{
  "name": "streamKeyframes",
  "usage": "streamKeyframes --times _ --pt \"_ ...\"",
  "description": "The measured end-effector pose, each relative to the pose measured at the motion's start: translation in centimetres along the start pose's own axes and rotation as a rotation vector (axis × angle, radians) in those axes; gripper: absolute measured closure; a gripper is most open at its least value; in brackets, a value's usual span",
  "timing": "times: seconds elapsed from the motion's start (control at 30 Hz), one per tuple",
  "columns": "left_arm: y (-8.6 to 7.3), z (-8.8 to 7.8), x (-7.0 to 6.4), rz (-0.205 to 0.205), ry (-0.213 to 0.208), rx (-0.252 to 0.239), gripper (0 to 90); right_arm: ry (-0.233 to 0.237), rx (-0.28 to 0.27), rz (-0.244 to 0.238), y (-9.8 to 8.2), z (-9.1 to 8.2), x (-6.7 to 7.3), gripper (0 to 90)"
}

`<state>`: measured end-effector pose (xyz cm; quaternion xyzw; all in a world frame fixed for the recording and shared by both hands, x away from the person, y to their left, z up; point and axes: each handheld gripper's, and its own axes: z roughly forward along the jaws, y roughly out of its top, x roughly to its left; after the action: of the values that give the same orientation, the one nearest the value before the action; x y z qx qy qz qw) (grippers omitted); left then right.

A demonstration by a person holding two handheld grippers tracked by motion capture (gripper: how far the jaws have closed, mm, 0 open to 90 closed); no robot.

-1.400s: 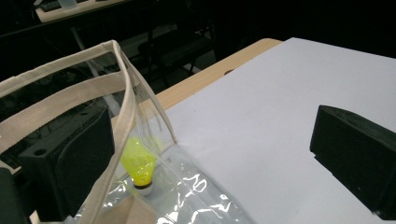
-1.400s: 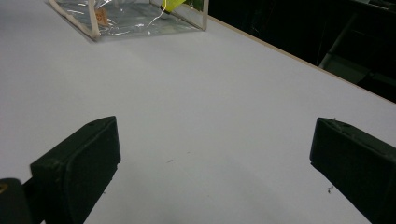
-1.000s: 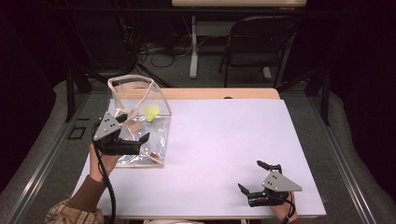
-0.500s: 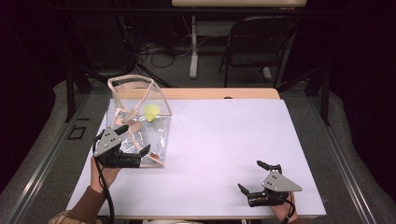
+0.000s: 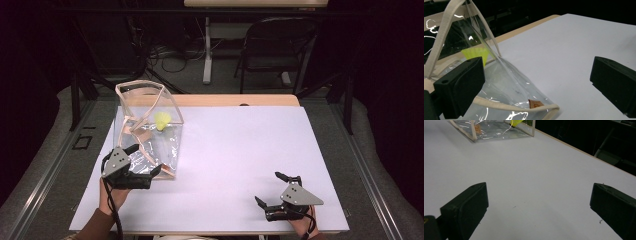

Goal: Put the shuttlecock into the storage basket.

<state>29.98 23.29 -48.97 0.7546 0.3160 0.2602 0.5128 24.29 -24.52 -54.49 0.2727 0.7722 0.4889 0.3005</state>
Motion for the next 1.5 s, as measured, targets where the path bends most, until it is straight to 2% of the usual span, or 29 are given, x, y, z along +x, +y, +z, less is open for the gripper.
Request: streamKeyframes --times 0.17,0.23,0.7,0.87,0.93,1.0,1.07,1.23,1.27,1.37,1.5 --pt "-1.5 0.2 -0.4 -0.017 -0.011 0.001 0.0 0.002 -0.002 -0.004 0.0 -0.1 0.1 1.3" --pt "-2.0 0.4 -0.6 -0.012 -0.008 0.009 0.0 0.002 -0.001 -0.002 0.0 -0.1 0.1 1.3" --pt "-4.2 0.5 -1.2 -0.029 -0.055 0.005 0.0 -0.002 -0.007 -0.007 0.1 -0.1 0.2 1.3" --pt "-4.7 0.4 -1.3 -0.025 -0.067 -0.009 0.0 0.001 0.002 -0.005 0.1 0.0 0.2 1.3" --pt "-5.0 0.3 -1.4 -0.025 -0.088 -0.025 0.0 0.003 0.003 -0.005 0.1 0.0 0.2 1.3" --pt "-5.5 0.3 -1.5 -0.002 -0.085 -0.007 0.0 0.003 0.005 -0.003 0.0 0.0 0.2 1.3" --pt "-5.9 0.4 -1.6 -0.005 -0.098 -0.005 0.0 0.005 0.005 -0.003 0.0 0.1 0.2 1.3" --pt "-6.6 0.7 -1.7 0.001 -0.093 0.037 0.0 0.005 0.004 -0.002 0.0 0.0 0.1 1.3" --pt "-6.6 0.8 -1.7 -0.006 -0.109 0.038 0.0 0.005 0.008 -0.002 0.0 0.0 0.1 1.3" --pt "-6.6 1.0 -1.8 0.000 -0.116 0.043 0.0 0.007 0.005 -0.002 0.0 0.0 0.1 1.3" --pt "-6.5 0.9 -2.0 0.014 -0.105 0.045 0.0 0.008 0.004 -0.003 0.0 -0.1 0.1 1.3"
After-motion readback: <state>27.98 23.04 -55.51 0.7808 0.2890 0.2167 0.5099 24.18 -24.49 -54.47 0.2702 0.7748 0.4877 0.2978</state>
